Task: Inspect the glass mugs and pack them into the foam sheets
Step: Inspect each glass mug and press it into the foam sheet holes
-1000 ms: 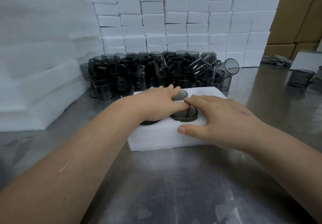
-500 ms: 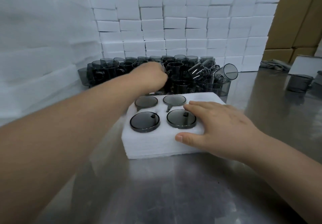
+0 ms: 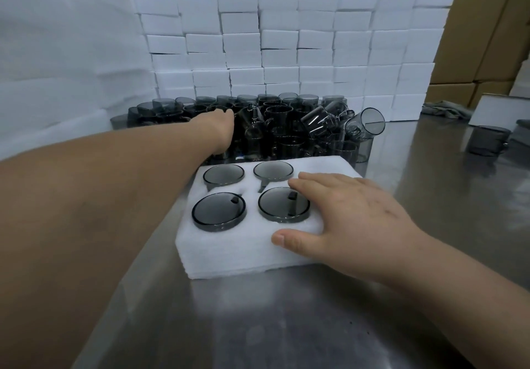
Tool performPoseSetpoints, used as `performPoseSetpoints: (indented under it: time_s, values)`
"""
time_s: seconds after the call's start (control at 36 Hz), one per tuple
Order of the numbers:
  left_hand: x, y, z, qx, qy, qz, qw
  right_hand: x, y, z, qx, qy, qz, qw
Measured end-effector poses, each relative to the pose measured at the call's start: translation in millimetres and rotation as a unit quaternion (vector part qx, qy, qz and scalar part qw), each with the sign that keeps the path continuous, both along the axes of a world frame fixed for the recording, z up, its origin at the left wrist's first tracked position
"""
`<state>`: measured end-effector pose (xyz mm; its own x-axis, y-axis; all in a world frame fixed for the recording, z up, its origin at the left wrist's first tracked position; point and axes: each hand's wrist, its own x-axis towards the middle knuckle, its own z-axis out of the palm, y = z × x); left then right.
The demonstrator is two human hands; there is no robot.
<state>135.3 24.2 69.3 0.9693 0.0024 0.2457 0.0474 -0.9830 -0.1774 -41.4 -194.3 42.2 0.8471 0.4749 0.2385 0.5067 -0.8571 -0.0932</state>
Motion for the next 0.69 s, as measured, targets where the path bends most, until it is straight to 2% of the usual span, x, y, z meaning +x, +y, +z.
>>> performPoseSetpoints:
  time_s: [0.17,0.42,0.56,0.69]
  values:
    - [-1.7,2.3,2.7,0.014,-0.029,-0.009,0.999,-0.8,0.1,-0.2,0.007,0.000,0.002,1.000]
    - [-14.1,5.0,13.0,-0.105,-0.170,-0.025,0.979,0.6,0.2,-0.9,0.004,-0.008,0.003,1.000]
    - [-33.8,-2.0,12.0,-0.205,-0.244,-0.037,0.947,0.4,0.1,-1.1,0.007,-0.003,0.001,1.000]
    - [-61.4,-24.2,9.1,-0.261,-0.303,-0.102,0.911,0.3,0.5,-1.1,0.007,-0.006,0.002,1.000]
